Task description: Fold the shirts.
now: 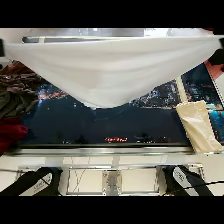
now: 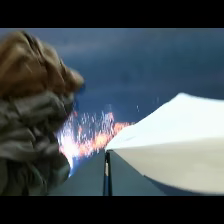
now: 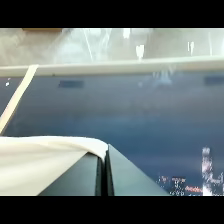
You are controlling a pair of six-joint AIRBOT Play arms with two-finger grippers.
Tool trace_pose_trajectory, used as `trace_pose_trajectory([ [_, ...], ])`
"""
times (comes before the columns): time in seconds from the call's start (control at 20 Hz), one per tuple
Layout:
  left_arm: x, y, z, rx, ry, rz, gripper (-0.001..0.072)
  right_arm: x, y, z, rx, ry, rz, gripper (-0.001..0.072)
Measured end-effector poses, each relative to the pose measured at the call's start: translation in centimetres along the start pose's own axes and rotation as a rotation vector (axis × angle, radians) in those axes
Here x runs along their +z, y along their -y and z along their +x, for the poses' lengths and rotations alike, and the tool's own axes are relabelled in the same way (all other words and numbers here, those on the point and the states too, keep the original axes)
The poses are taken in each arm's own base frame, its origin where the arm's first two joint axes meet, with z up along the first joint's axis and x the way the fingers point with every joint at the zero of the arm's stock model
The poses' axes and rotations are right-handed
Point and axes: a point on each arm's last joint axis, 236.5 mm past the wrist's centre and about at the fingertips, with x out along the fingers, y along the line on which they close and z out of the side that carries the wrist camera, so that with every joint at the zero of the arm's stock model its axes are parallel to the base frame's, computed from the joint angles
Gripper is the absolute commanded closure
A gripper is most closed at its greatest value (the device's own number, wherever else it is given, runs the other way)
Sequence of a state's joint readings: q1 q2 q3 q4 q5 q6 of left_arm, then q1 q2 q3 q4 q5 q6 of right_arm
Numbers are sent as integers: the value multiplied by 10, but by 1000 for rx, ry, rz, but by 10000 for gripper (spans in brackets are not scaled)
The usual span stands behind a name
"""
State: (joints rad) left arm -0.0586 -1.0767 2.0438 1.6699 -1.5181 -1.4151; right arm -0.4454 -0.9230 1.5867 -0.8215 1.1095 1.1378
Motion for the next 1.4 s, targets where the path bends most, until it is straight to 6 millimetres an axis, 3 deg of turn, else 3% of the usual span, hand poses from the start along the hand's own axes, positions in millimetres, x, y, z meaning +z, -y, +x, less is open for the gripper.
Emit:
trace_pose_trajectory([
  [0.1, 16, -1, -37, -1, 120, -22, 699, 23, -20, -26, 2, 45, -58, 681],
  [0.2, 26, 8, -57, -44, 192, -25, 699, 42, -37, -52, -13, 96, -116, 681],
  [0.3, 34, 18, -59, -85, 227, -17, 699, 54, -47, -71, -30, 128, -152, 681],
  [0.4, 35, 26, -38, -112, 199, -12, 699, 51, -47, -74, -41, 115, -148, 681],
  [0.5, 24, 36, 6, -142, 106, -9, 698, 31, -32, -56, -43, 48, -100, 680],
  [0.6, -4, 46, 66, -162, -47, -4, 698, -5, -10, -23, -30, -56, -16, 680],
  [0.75, -66, 62, 159, -183, -305, -1, 698, -90, 21, 43, 7, -255, 139, 680],
  [0.9, -131, 80, 246, -198, -499, -5, 697, -175, 38, 111, 12, -383, 235, 680],
  [1.0, -162, 90, 292, -197, -559, -25, 698, -220, 42, 155, -6, -409, 264, 679],
  [1.1, -178, 96, 330, -187, -555, -60, 696, -250, 44, 195, -42, -390, 263, 679],
  [1.2, -173, 99, 355, -174, -492, -101, 672, -260, 48, 226, -92, -319, 244, 657],
  [1.25, -165, 99, 363, -170, -454, -119, 430, -257, 50, 237, -119, -268, 230, 486],
  [1.3, -150, 98, 368, -166, -401, -137, 64, -251, 52, 245, -142, -217, 217, 247],
  [1.35, -135, 96, 370, -160, -356, -151, 27, -241, 55, 250, -166, -162, 209, 192],
  [1.4, -120, 94, 369, -156, -320, -160, 18, -232, 57, 252, -179, -124, 210, 194],
])
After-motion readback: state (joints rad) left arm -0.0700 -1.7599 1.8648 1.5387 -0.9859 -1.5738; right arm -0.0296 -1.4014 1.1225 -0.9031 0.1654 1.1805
